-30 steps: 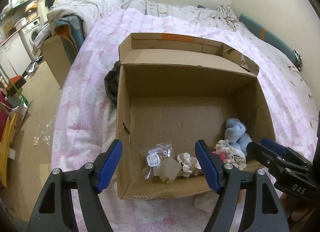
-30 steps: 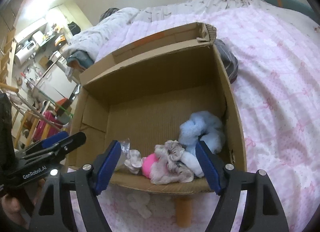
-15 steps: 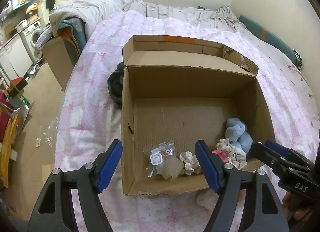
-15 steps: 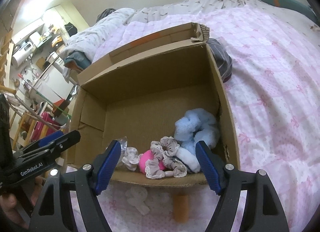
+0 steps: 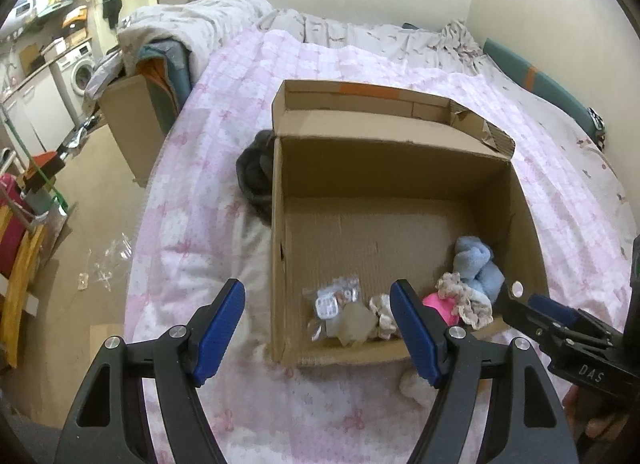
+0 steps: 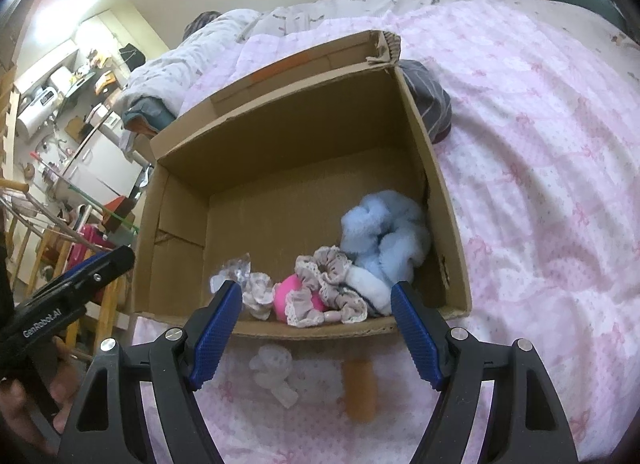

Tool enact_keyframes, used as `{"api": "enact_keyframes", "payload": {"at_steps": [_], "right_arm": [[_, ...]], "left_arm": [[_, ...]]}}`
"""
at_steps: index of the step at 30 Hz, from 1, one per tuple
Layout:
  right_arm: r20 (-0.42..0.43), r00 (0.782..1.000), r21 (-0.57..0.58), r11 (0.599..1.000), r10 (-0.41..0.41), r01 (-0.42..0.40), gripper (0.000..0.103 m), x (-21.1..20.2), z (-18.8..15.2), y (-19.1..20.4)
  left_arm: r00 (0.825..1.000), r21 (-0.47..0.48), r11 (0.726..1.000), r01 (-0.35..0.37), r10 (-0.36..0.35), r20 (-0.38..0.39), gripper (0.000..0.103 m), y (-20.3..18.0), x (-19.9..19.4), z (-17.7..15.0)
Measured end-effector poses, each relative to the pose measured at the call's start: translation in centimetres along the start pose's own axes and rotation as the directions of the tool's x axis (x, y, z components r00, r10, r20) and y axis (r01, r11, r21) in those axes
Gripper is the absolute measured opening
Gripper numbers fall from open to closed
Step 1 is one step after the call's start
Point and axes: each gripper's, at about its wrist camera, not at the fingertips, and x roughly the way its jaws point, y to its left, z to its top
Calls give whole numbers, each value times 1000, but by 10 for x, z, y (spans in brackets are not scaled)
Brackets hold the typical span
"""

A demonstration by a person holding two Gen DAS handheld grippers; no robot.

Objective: Organize soft objects
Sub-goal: 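Withdraw both tools from the box toward the tan cylinder and white sock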

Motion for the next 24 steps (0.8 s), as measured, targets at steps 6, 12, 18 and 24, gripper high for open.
{"api": "enact_keyframes", "payload": {"at_steps": [6, 12, 18, 24], "right_arm": [[14, 1000, -25, 1000, -3, 3, 81, -12, -9, 3], [-4, 1000, 19, 1000, 15, -15, 81, -20, -20, -3], [-7, 1000, 16, 1000, -13, 13, 81, -30, -27, -11], [-86, 989, 81, 988, -122, 129, 81, -25, -36, -38]], "left_arm": [[1000, 9, 1000, -21, 21, -5, 73, 0, -4, -15], [1000, -21, 1000, -14, 13, -26, 73, 2, -6, -27], [999, -19, 1000, 23, -24, -39, 73, -5, -8, -40], [997, -12, 998, 56, -57, -57, 73, -12, -6, -45]]}}
